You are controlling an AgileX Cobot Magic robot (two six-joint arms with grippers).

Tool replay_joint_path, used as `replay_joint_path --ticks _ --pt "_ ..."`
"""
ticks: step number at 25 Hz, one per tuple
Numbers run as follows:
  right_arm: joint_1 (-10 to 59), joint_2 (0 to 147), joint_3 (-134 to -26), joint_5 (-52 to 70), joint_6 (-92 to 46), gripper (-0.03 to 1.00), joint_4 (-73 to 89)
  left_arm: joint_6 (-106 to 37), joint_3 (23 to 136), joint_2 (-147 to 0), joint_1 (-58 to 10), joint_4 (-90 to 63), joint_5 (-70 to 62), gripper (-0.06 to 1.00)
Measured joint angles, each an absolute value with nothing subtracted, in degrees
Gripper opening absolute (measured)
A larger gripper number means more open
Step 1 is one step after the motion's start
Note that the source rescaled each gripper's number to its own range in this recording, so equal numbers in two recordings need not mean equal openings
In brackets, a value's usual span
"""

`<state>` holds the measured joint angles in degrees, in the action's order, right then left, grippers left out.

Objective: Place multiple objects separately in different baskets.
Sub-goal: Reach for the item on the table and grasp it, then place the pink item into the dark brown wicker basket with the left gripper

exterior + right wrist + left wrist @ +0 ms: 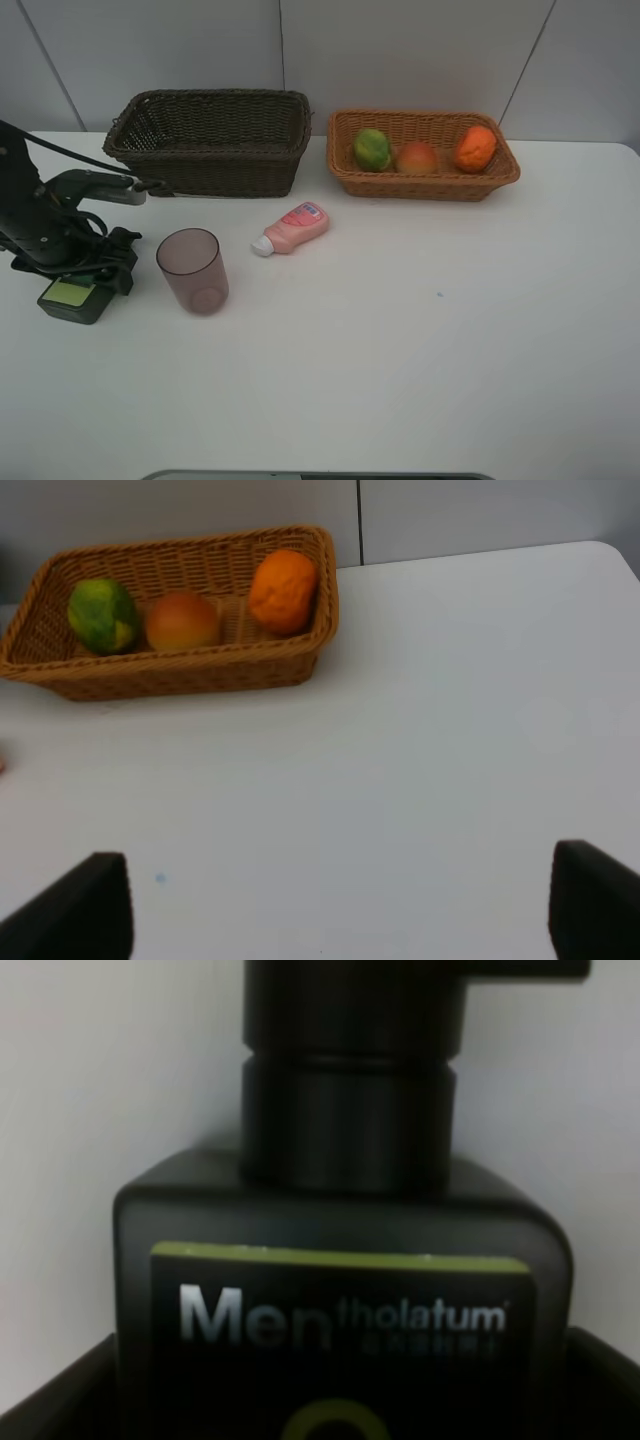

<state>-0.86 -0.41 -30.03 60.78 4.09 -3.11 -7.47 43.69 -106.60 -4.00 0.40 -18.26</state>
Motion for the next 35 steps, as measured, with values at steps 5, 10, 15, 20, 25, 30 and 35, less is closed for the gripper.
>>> replay_joint_path --ticks 5,10,15,20,25,30,35 --pt "-0.86 -0.41 -30.03 60.78 4.09 0.78 -3.11 -7.47 43.69 -106.60 -4.00 0.40 -16.88 0.99" --pt "-0.86 -0.41 -30.03 60.78 4.09 0.78 -3.11 -7.47 43.69 -106.60 -4.00 0.40 -17.01 0.95" --pt "-0.86 -0.41 -30.03 60.78 4.09 0.78 -3.11 -7.47 43.69 -106.60 -4.00 0.40 -17.30 0.79" --pt "-0.86 -0.41 -30.03 60.78 4.09 0.78 -3.11 -7.47 43.69 -106.60 -4.00 0.40 -17.30 0.79" --pt "-0.86 -0.41 -30.03 60.78 4.09 0.78 -3.11 -7.47 43.69 -106.60 -4.00 0.40 -17.11 0.79" --pt "-0.86 -0.41 -30.03 60.78 4.09 0.78 -3.11 -7.29 43.69 -106.60 -4.00 0.36 -17.44 0.79" --pt "-0.86 -0.41 -30.03 60.78 4.09 0.78 -3.11 -6.01 43.69 -106.60 -4.00 0.36 -17.44 0.79"
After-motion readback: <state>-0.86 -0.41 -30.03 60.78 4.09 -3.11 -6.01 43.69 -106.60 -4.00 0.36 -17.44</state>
